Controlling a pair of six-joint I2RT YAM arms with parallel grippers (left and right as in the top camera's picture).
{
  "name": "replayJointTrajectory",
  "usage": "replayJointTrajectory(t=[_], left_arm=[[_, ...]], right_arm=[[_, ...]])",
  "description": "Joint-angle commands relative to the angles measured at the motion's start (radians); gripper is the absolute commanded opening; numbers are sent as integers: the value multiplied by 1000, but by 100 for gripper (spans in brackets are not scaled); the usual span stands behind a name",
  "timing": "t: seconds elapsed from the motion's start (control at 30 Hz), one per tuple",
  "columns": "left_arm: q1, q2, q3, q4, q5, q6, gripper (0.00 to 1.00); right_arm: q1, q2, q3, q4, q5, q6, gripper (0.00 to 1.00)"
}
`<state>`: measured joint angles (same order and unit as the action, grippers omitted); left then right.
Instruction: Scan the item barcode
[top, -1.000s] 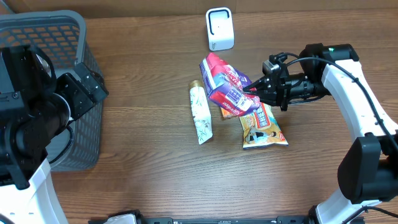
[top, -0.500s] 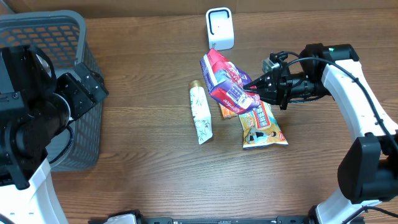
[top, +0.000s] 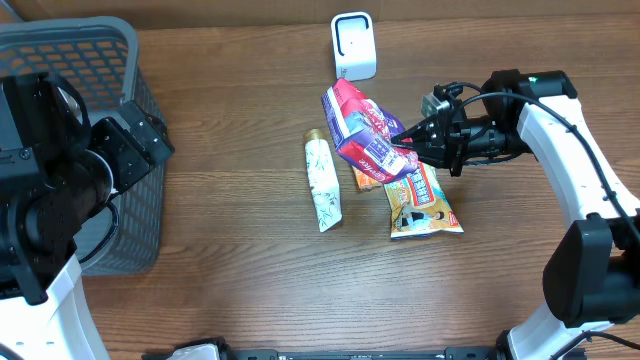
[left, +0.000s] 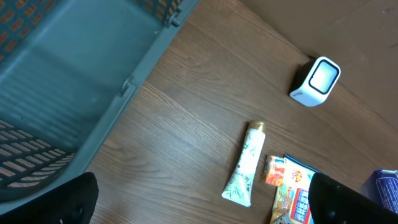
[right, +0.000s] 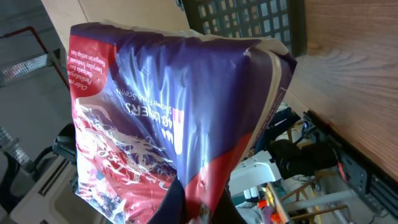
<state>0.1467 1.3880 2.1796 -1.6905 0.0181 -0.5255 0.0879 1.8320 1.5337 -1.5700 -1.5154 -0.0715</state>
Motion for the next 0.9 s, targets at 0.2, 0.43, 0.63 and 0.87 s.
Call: replayJointTrajectory(t=[0.2,0.43,0.63,0.87], left_arm=[[10,0,7,1,0,-17,100],[10,0,7,1,0,-17,100],[10,0,7,1,0,-17,100],[10,0,7,1,0,-17,100]], right_arm=[[5,-12,18,31,-37,-12,3],[5,-12,18,240,359,-11,4],[43,-12,3,261,1245,219,4],[55,-10,-55,296,1324,233,4]])
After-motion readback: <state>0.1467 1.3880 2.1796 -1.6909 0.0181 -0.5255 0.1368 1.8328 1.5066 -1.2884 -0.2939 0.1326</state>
